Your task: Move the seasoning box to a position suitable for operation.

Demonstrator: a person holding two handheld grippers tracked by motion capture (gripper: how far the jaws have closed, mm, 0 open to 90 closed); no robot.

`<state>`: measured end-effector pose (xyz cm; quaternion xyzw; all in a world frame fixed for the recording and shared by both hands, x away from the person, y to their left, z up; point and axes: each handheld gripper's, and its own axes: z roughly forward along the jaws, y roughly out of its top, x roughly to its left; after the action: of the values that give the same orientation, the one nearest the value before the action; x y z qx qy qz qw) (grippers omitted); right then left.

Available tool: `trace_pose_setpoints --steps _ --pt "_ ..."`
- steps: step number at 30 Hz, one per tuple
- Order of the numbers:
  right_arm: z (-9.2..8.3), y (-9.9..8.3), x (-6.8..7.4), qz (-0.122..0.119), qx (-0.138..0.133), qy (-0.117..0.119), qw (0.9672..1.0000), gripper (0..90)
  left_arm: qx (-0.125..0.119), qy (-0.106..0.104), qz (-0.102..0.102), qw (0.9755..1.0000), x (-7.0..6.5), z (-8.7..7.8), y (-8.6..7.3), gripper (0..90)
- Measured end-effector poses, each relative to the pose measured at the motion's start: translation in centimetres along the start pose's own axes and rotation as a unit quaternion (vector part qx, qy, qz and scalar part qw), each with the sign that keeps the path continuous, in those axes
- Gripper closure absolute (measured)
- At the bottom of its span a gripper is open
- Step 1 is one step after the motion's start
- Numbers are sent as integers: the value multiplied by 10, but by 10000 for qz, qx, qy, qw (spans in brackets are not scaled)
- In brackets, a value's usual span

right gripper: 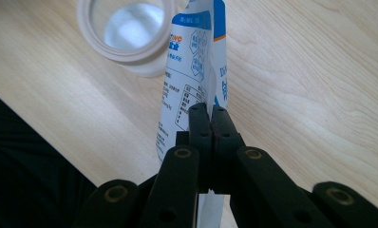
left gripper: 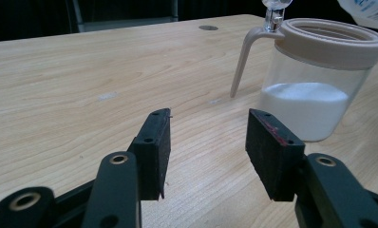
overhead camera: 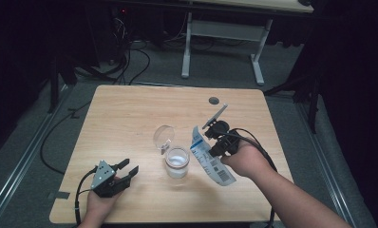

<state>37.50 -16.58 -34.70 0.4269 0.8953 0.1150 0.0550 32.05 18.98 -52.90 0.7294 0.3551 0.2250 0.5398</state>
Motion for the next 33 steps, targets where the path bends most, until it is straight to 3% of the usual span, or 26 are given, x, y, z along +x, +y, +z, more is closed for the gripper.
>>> trace_pose_setpoints --steps 13,18,23,33 --pt "18 -15 -28 303 54 -56 9995 900 -27 -56 34 10000 -2 0 -1 513" --pt "26 -21 -39 494 130 -204 9985 900 10 -63 77 9999 -2 1 -1 513" --pt "30 -25 -53 537 138 -302 9980 900 24 -50 140 9999 -4 2 -1 513" --pt "39 -32 -89 1001 146 -599 9931 900 35 -35 152 9999 -4 1 -2 511"
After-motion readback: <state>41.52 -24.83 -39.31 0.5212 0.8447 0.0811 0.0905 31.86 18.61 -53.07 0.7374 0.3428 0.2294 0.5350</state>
